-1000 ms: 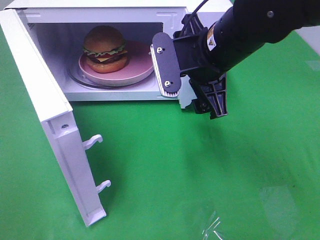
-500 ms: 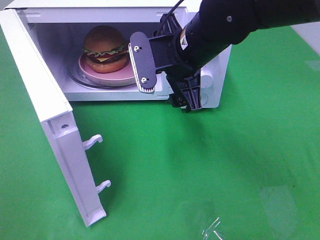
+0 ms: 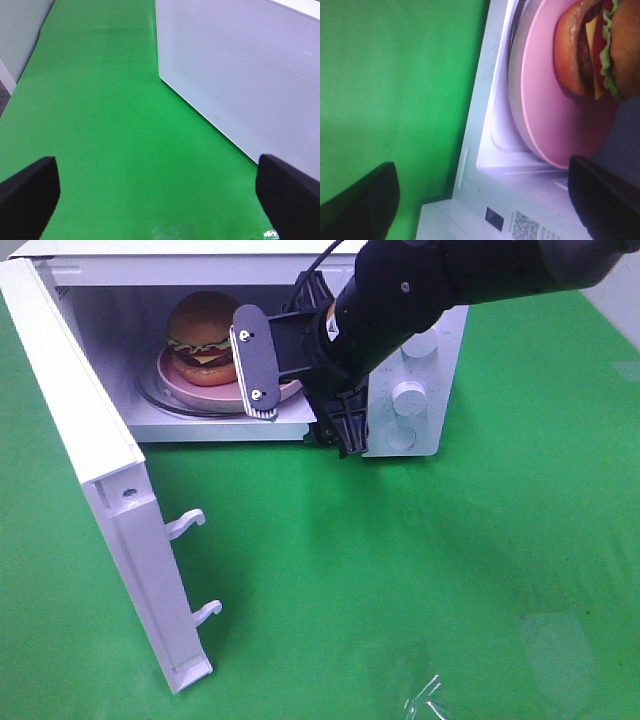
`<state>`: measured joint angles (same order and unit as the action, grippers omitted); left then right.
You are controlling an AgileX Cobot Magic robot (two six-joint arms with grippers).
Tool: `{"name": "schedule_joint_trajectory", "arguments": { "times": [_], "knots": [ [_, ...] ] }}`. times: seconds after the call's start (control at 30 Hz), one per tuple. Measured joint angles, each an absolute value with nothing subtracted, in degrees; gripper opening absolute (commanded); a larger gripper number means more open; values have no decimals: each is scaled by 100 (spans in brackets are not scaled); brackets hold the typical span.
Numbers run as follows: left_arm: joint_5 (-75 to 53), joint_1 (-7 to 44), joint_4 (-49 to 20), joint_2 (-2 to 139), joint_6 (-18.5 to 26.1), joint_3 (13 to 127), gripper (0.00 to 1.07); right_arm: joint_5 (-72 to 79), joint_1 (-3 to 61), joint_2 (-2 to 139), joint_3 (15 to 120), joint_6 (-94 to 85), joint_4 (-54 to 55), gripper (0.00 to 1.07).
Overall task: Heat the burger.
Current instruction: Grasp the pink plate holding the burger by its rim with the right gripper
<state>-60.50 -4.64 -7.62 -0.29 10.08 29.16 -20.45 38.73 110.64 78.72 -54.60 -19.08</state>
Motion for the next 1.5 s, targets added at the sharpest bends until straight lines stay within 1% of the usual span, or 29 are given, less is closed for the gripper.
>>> {"name": "schedule_joint_trajectory", "arguments": {
  "times": [0.3,1.07,1.5],
  "knots": [
    [-6050,-464,-762,-29,1008,2916,100,-1977,3953,11631,8486,-5346,-1908,86],
    [-6050,-464,-762,-29,1008,2916,100,-1971,3953,12657,9591,-5260,-1891,83],
    [-6050,-464,-762,-29,1008,2916,100,-2005,3953,13172,10216,-5174,-1530,81]
  ]
}}
